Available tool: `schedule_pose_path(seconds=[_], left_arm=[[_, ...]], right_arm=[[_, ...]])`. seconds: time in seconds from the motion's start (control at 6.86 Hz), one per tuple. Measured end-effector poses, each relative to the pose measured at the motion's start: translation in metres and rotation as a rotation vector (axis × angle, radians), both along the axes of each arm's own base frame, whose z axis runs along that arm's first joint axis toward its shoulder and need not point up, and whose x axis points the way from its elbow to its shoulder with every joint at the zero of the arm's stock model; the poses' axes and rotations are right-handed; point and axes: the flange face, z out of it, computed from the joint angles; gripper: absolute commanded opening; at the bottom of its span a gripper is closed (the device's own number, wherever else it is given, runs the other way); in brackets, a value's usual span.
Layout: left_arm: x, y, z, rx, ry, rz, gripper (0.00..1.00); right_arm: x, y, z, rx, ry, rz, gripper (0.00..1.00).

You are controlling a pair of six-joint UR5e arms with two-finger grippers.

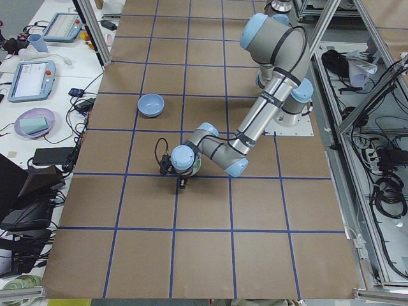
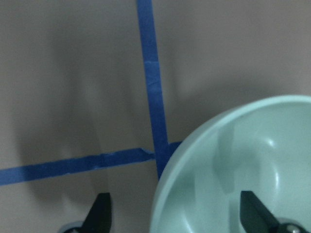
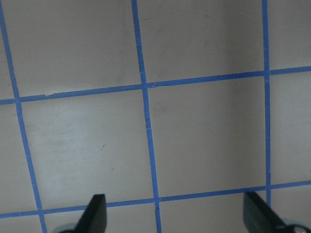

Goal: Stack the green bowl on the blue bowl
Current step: 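Close the left gripper on the pale green bowl's rim, then lift the pale green bowl with the left gripper toward the light blue bowl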

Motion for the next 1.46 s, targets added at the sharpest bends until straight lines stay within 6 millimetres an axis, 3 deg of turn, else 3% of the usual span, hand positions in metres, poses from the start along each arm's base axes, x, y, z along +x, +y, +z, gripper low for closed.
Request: schedule_pose_path(seconds=[0.15, 0.29, 1.02, 1.46], left_arm=[[-0.001, 0.0, -0.001, 0.002, 0.005, -0.011, 0.2], [-0.001, 0.001, -0.001, 0.003, 0.008, -0.016, 0.08], [-0.001, 0.0, 0.0, 0.002, 0.008, -0.022, 0.02], [0.0, -0.003, 0.022, -0.045, 0.016, -0.017, 0.02]], right_arm=[[0.0, 0.0, 0.0, 0.0, 0.0, 0.0, 1.0], [0.0, 0.0, 0.0, 0.0, 0.0, 0.0, 1.0], [0.0, 0.0, 0.0, 0.0, 0.0, 0.0, 1.0], [0.0, 0.0, 0.0, 0.0, 0.0, 0.0, 1.0]])
